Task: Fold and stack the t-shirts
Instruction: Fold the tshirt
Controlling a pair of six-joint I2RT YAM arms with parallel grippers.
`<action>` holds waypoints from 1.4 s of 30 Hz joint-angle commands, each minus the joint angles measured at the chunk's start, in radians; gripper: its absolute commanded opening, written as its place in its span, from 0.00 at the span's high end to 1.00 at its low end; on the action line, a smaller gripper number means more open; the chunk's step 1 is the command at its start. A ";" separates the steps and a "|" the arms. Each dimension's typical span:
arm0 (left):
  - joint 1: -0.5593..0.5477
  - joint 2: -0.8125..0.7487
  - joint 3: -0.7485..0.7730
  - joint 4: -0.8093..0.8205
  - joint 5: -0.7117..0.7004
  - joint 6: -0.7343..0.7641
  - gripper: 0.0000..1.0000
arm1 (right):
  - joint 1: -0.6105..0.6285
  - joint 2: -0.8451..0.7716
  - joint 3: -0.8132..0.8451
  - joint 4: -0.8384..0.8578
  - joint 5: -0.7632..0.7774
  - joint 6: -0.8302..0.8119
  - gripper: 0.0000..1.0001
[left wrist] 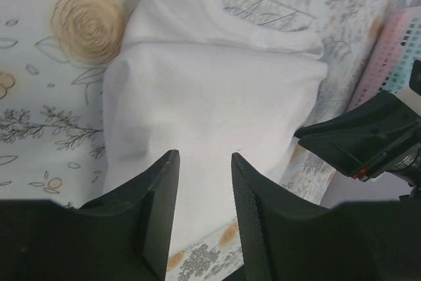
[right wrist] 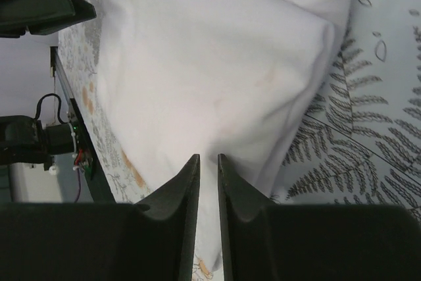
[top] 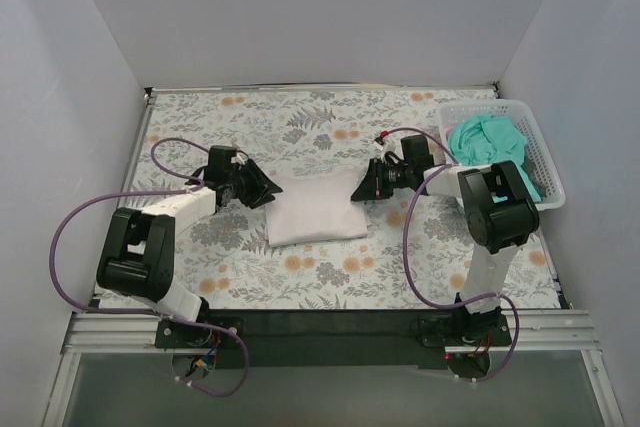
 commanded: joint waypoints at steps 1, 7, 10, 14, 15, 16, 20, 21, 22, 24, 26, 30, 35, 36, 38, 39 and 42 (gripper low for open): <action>-0.006 0.051 -0.032 0.015 -0.019 -0.027 0.66 | -0.014 0.041 -0.030 0.022 0.039 -0.042 0.80; -0.004 0.095 -0.030 0.020 -0.024 -0.031 0.77 | -0.052 0.026 -0.070 0.019 0.059 -0.060 0.80; -0.004 0.041 -0.012 -0.008 -0.025 -0.023 0.76 | -0.052 -0.037 -0.059 -0.006 0.068 -0.063 0.80; -0.009 -0.075 0.024 -0.118 -0.088 0.006 0.57 | -0.037 -0.132 -0.016 -0.122 0.146 -0.106 0.78; -0.015 -0.097 0.028 -0.139 -0.103 0.011 0.51 | -0.034 -0.148 -0.013 -0.157 0.167 -0.111 0.78; -0.018 -0.117 0.030 -0.162 -0.122 0.015 0.45 | -0.031 -0.183 -0.010 -0.164 0.171 -0.109 0.77; -0.070 -0.204 0.024 -0.289 -0.221 0.026 0.29 | 0.001 -0.273 -0.010 -0.300 0.284 -0.122 0.69; -0.082 -0.223 0.024 -0.311 -0.256 0.026 0.27 | 0.007 -0.289 -0.013 -0.325 0.337 -0.128 0.68; -0.093 -0.228 0.022 -0.331 -0.280 0.026 0.24 | 0.018 -0.319 -0.016 -0.373 0.364 -0.137 0.64; -0.139 -0.229 0.019 -0.376 -0.327 0.025 0.19 | 0.027 -0.367 -0.031 -0.412 0.436 -0.146 0.59; -0.177 -0.222 0.011 -0.397 -0.350 0.020 0.18 | 0.038 -0.398 -0.045 -0.466 0.500 -0.151 0.45; -0.200 -0.171 0.011 -0.416 -0.399 0.012 0.17 | 0.041 -0.485 -0.099 -0.506 0.508 -0.154 0.40; -0.222 -0.099 0.037 -0.400 -0.402 0.011 0.21 | 0.041 -0.579 -0.142 -0.537 0.510 -0.158 0.38; -0.226 -0.088 0.040 -0.400 -0.407 0.009 0.22 | 0.041 -0.608 -0.148 -0.543 0.522 -0.160 0.38; -0.236 -0.070 0.047 -0.396 -0.407 0.006 0.26 | 0.040 -0.631 -0.160 -0.549 0.531 -0.165 0.37; -0.237 -0.054 0.048 -0.393 -0.406 0.003 0.27 | 0.041 -0.651 -0.162 -0.555 0.542 -0.168 0.37; -0.246 -0.024 0.051 -0.391 -0.407 -0.004 0.29 | 0.041 -0.689 -0.157 -0.583 0.572 -0.174 0.36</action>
